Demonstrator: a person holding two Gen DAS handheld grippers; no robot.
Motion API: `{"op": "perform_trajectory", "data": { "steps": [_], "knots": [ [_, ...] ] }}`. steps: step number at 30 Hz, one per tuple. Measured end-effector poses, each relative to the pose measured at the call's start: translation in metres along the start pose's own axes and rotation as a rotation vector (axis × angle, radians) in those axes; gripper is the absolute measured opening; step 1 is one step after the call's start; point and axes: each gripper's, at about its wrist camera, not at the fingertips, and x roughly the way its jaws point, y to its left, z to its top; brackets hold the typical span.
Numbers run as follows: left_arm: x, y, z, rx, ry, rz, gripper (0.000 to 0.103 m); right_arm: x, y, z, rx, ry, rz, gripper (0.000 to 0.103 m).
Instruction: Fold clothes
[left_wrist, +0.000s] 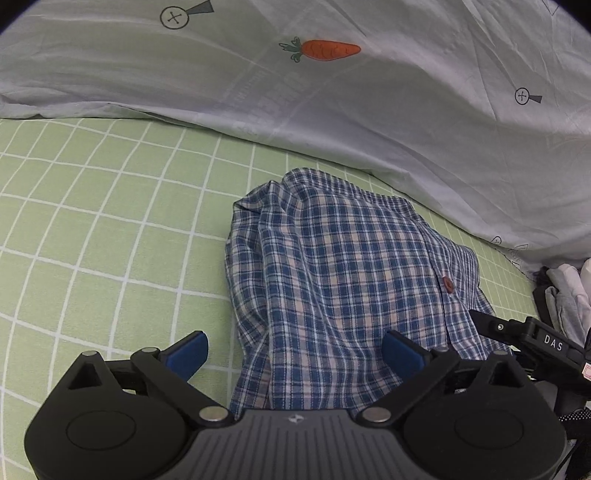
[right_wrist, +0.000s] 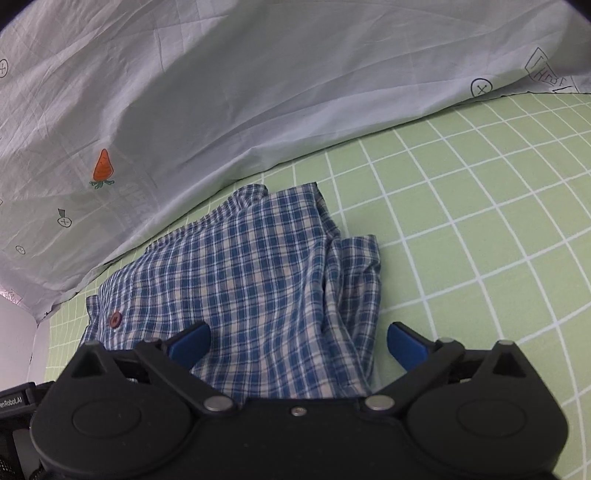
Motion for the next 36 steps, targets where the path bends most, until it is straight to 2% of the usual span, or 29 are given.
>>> {"op": "perform_trajectory", "data": {
  "steps": [3,8,9,10,12,13,14,15,16,18,26,31,36],
  "knots": [
    [0.01,-0.001,0.006,0.013,0.02,-0.036,0.1,0.006,0.004,0.005,-0.018,0.009,0.013,0.103],
    [0.021,-0.009,0.009,0.034,0.034,-0.117,0.097,0.013,0.005,0.009,0.019,0.035,0.143,0.102],
    [0.022,-0.011,0.009,0.04,0.034,-0.126,0.084,0.014,0.006,0.009,0.023,0.041,0.163,0.094],
    [0.022,-0.013,0.008,0.04,0.036,-0.135,0.076,0.014,0.009,0.007,0.018,0.045,0.17,0.076],
    [0.02,-0.017,0.005,0.033,0.032,-0.137,0.051,0.015,0.016,0.004,0.009,0.053,0.183,0.054],
    [0.016,-0.019,0.002,0.03,0.025,-0.134,0.045,0.013,0.019,0.002,0.003,0.053,0.19,0.045],
    [0.011,-0.022,0.0,0.028,0.016,-0.13,0.035,0.009,0.021,0.0,0.0,0.047,0.2,0.039],
    [0.006,-0.024,-0.003,0.026,0.007,-0.126,0.029,0.004,0.022,-0.002,0.003,0.041,0.212,0.031],
    [0.001,-0.025,-0.006,0.02,0.001,-0.128,0.027,-0.002,0.023,-0.003,0.01,0.036,0.222,0.029],
    [-0.013,-0.028,-0.014,0.005,-0.006,-0.139,0.023,-0.015,0.024,-0.008,0.032,0.033,0.236,0.026],
    [-0.084,-0.047,-0.077,-0.023,-0.008,-0.187,0.022,-0.099,0.026,-0.061,0.101,0.03,0.243,0.025],
    [-0.115,-0.063,-0.12,0.008,0.014,-0.225,0.022,-0.159,0.028,-0.107,0.141,0.003,0.2,0.025],
    [-0.121,-0.083,-0.147,0.065,0.062,-0.289,0.022,-0.205,0.004,-0.142,0.168,-0.034,0.128,0.025]
  ]
}}
